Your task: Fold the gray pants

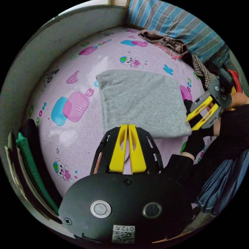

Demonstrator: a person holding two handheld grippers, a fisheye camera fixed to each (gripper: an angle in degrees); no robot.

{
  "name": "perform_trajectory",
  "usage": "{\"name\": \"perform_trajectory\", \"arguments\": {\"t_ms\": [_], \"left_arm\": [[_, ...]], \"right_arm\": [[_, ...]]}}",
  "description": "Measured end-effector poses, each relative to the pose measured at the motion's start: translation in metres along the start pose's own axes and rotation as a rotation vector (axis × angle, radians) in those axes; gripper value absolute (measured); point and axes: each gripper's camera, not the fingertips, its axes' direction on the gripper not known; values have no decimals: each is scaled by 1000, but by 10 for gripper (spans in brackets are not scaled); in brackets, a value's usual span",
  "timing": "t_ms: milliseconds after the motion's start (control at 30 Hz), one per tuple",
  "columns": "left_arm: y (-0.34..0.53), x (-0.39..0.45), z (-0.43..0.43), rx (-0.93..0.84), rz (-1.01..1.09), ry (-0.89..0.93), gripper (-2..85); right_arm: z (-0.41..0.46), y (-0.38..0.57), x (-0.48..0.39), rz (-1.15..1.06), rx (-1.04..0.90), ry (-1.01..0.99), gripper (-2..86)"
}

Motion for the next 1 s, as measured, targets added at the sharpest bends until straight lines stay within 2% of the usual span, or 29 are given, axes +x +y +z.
{"name": "perform_trajectory", "arguments": {"t_ms": [67, 133, 267, 367, 467, 567, 633, 800, 1000], "left_arm": [[2, -14, 21, -33, -61, -38, 5], [5, -25, 41, -75, -108, -4, 6], [21, -42, 51, -10, -196, 43, 11], [41, -57, 45, 18, -287, 16, 27], [62, -78, 50, 34, -395, 155, 55], [75, -95, 67, 62, -500, 297, 82], [77, -100, 80, 56, -540, 328, 94], [74, -108, 118, -24, -610, 348, 109], [74, -111, 132, -17, -622, 385, 102]], "right_arm": [[8, -4, 5, -15, -27, 14, 77], [23, -8, 18, -7, -69, 11, 78], [20, -3, 38, -11, -59, 4, 78], [0, 15, 62, 87, -11, -20, 77], [-7, 44, 104, 298, -20, -152, 81], [1, 71, 144, 502, -9, -398, 97], [11, 85, 168, 628, 36, -585, 104], [28, 93, 197, 714, 32, -687, 120], [36, 101, 228, 783, 89, -817, 106]]}}
